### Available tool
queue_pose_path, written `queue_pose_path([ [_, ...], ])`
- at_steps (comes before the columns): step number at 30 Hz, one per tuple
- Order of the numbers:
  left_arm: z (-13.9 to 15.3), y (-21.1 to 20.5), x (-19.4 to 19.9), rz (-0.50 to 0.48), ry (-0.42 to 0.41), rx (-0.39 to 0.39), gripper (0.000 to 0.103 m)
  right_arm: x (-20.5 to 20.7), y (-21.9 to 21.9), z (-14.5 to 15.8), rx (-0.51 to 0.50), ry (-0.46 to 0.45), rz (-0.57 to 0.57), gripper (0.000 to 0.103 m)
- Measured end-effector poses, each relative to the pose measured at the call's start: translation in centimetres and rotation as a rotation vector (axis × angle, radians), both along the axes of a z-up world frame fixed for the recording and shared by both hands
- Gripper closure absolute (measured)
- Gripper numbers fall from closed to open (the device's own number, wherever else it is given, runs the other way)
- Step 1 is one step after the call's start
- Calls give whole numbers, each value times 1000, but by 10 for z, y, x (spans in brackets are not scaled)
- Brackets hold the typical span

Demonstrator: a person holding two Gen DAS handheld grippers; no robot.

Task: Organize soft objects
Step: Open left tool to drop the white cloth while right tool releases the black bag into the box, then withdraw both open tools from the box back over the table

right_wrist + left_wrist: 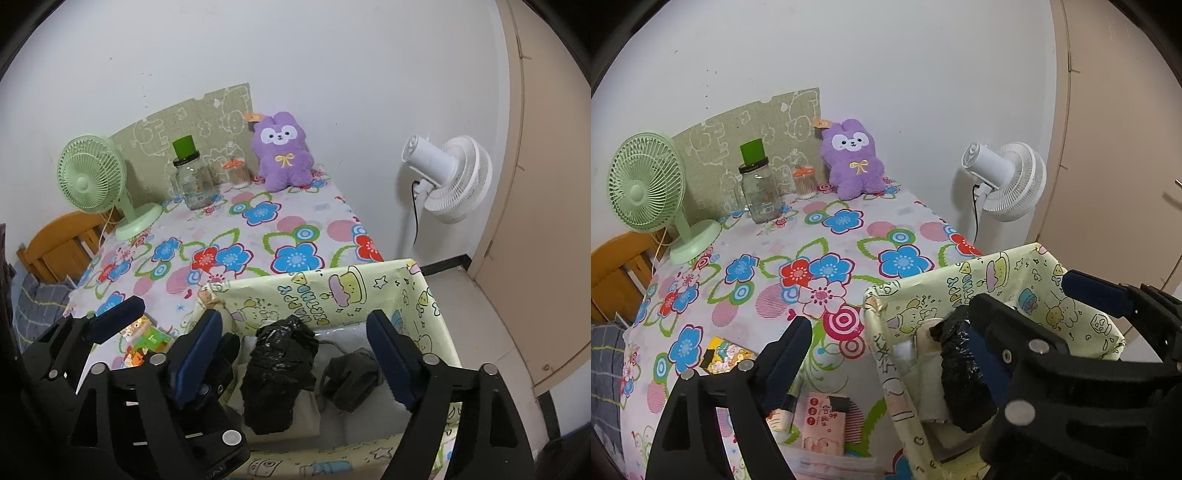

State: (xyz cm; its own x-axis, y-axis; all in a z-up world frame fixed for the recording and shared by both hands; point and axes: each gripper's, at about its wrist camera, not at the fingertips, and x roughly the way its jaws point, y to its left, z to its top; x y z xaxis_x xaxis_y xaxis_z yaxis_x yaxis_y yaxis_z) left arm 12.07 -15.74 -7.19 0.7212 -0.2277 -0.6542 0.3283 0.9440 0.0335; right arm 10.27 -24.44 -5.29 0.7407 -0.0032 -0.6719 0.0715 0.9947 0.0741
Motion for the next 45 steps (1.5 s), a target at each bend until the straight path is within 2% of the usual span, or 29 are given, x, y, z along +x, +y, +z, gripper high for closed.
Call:
queue_pose_path([
  [9,14,22,-17,13,-39,-24,11,-15,19,14,-10,-47,3,13],
  [28,25,71,-46,63,-79,-35,5,-41,72,25,-26,-96,45,8],
  [45,13,112,-57,114,-84,-8,2,-49,110,9,-2,-95,58,5],
])
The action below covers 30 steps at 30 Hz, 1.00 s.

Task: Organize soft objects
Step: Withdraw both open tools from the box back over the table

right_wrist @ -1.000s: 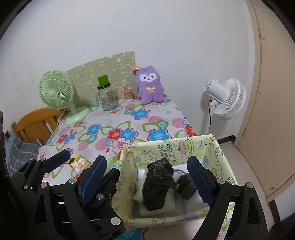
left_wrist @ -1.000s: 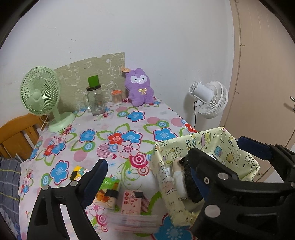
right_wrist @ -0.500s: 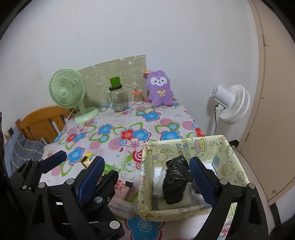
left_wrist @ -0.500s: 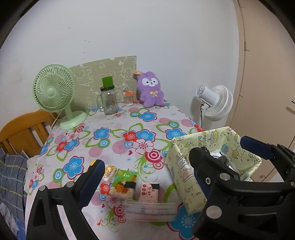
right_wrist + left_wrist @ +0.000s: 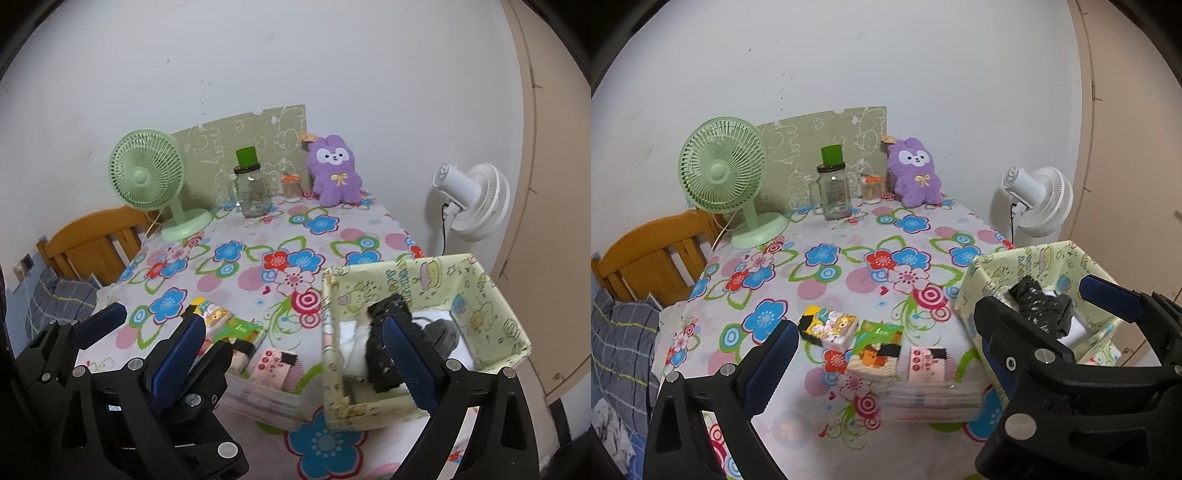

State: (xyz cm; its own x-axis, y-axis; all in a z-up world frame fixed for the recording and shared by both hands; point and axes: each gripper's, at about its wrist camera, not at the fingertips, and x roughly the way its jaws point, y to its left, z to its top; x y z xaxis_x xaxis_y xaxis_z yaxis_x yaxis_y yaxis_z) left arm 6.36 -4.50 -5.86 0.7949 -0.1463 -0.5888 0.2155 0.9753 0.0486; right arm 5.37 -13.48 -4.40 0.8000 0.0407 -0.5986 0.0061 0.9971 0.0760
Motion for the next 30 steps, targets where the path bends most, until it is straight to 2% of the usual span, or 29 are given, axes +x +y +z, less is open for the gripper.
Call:
queue_pose_path([
  [11,-19,26,-5,19,17,-5,2,-6,26,-17,-21,-15,32,5],
  [17,-32,38,-4,34,42,0,2,-2,39,-29,-26,7,66,7],
  [22,-41,47,0,53,66,-7,2,3,50,-40,-20,26,87,14],
  [24,-45,51,2,61,75,-7,2,6,52,-43,-20,36,92,21],
  [30,-60,59,7,73,113,-7,2,16,60,-61,-10,100,120,26],
])
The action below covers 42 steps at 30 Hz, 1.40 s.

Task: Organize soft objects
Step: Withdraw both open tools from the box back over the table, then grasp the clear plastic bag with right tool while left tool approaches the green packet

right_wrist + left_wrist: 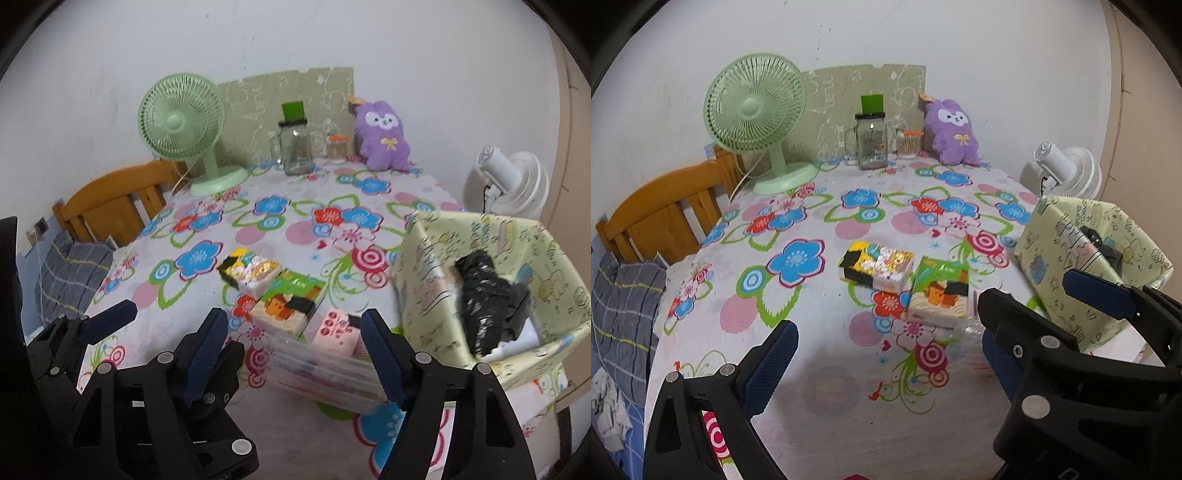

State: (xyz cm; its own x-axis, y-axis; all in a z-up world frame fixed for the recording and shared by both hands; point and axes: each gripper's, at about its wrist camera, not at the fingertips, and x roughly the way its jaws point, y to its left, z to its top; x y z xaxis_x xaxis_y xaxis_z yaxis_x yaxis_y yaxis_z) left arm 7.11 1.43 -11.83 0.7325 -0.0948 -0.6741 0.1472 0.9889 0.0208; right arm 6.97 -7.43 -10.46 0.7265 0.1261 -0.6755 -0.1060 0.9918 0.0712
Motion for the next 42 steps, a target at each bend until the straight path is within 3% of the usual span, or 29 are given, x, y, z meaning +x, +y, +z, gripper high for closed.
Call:
queue_pose_path([
  [19,-42,-2,13,-13,103,19,2,26,2,-47,-33,154,15,28],
  [25,-53,-8,17,-31,141,21,2,31,0,-61,-29,198,19,41],
  [29,-56,-15,16,-39,141,37,2,31,1,-64,-55,205,30,74],
  [32,-54,-14,17,-34,139,31,2,32,-2,-64,-40,211,32,83],
  [42,-43,-21,32,-29,95,10,2,36,-10,-47,-26,159,-4,87],
])
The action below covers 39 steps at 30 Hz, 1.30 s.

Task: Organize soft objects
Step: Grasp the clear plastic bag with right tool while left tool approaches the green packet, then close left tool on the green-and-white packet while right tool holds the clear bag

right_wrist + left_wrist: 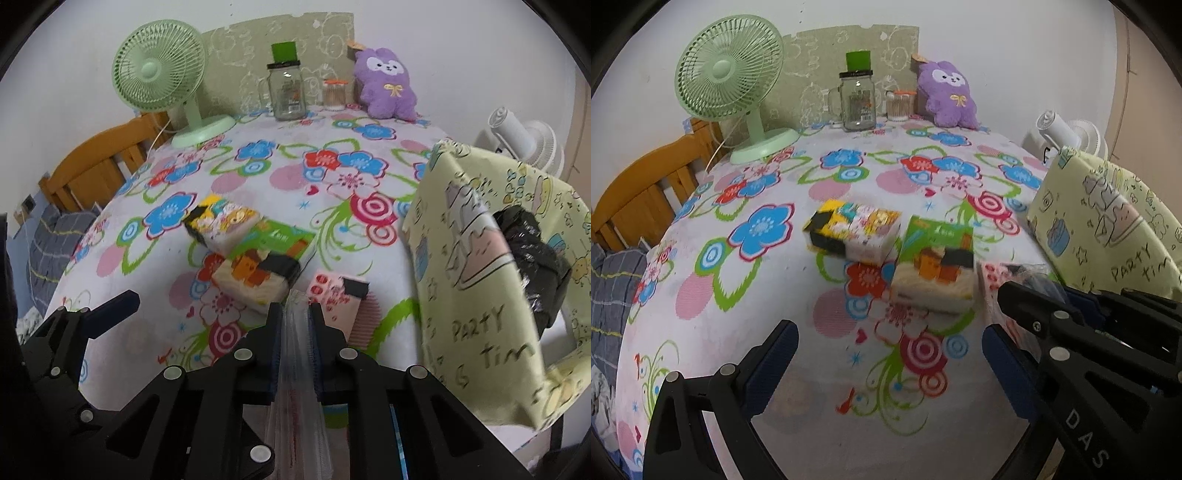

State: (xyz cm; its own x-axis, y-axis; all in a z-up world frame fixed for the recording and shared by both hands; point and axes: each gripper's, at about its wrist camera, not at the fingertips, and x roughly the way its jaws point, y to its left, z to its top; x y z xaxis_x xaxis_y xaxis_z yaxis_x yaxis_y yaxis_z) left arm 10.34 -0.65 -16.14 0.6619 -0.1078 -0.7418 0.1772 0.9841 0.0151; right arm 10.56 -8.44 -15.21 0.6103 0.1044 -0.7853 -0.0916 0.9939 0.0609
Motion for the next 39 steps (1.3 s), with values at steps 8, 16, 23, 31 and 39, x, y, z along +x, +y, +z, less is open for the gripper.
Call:
queue_pose_path([
  [8,4,-10,18,-32,-25,-11,5,13,-9,6,7,-20,-47,87],
  [16,-1,-12,35,-53,8,-60,14,26,-12,5,4,-24,-80,86],
  [23,-8,-10,43,-66,57,-87,37,32,-10,-1,12,-4,-87,86],
  [31,-8,-8,39,-83,66,-90,51,35,-9,-5,12,12,-80,86],
  [39,2,-4,28,-63,38,-70,52,28,-5,2,15,-2,-67,86],
])
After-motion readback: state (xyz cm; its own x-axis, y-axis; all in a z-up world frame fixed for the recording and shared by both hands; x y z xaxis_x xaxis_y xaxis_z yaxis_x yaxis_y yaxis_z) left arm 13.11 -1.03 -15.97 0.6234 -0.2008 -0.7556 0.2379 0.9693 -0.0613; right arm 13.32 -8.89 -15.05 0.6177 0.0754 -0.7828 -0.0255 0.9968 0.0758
